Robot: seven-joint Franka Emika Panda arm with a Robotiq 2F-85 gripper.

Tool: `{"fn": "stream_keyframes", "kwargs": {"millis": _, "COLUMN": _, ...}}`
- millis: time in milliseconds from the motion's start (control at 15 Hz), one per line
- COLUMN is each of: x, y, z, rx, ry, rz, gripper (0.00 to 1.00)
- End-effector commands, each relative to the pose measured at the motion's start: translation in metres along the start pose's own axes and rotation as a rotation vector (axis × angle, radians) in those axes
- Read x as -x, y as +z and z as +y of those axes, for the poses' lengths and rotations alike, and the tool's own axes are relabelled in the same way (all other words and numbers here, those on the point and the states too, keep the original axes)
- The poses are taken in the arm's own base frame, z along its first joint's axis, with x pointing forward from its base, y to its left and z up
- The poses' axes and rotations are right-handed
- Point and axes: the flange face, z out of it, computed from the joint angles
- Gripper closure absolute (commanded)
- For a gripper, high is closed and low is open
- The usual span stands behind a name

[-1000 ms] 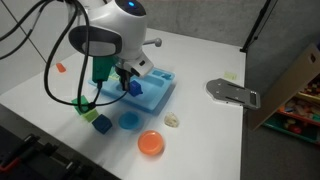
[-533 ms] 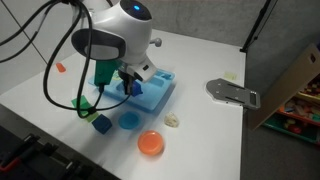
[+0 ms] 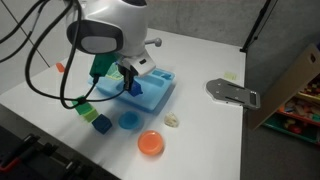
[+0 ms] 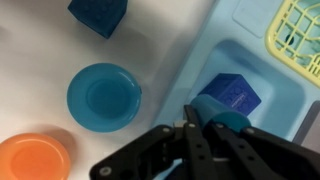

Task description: Put the small blue cup inside the sink

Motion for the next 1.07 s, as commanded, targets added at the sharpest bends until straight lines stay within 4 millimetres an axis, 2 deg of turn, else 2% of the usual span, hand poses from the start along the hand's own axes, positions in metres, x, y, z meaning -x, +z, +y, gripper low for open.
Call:
{"fn": "stream_keyframes", "kwargs": {"millis": 0, "x": 0.012, "y": -0.024, "z": -0.006, "rx": 0.021, "ry": 0.072, "rz": 0.051, "gripper": 0.97}}
{"fn": "stream_keyframes", "kwargs": {"millis": 133, "x": 0.017, "y": -0.028, "z": -0.012, "rx": 0.031, "ry": 0.052, "rz": 0.058, "gripper": 0.97}}
{"fn": "stream_keyframes", "kwargs": {"millis": 200, "x": 0.025, "y": -0.023, "z": -0.017, "rx": 0.03, "ry": -0.03, "rz": 0.051, "gripper": 0.97}}
{"fn": "stream_keyframes", "kwargs": {"millis": 267, "x": 0.012, "y": -0.019, "z": -0.016, "rx": 0.032, "ry": 0.028, "rz": 0.048, "gripper": 0.93}}
{"fn": "stream_keyframes", "kwargs": {"millis": 600, "x": 0.022, "y": -0.016, "z": -0.02, "rx": 0.036, "ry": -0.008, "rz": 0.041, "gripper": 0.93}}
{"fn": "stream_keyframes", "kwargs": {"millis": 667, "x": 0.022, "y": -0.016, "z": -0.02, "rx": 0.036, "ry": -0.008, "rz": 0.041, "gripper": 0.96}}
{"fn": "stream_keyframes", "kwargs": {"millis": 1000, "x": 0.007, "y": -0.035, "z": -0.021, "rx": 0.059, "ry": 0.078, "rz": 0.099, "gripper": 0.96}}
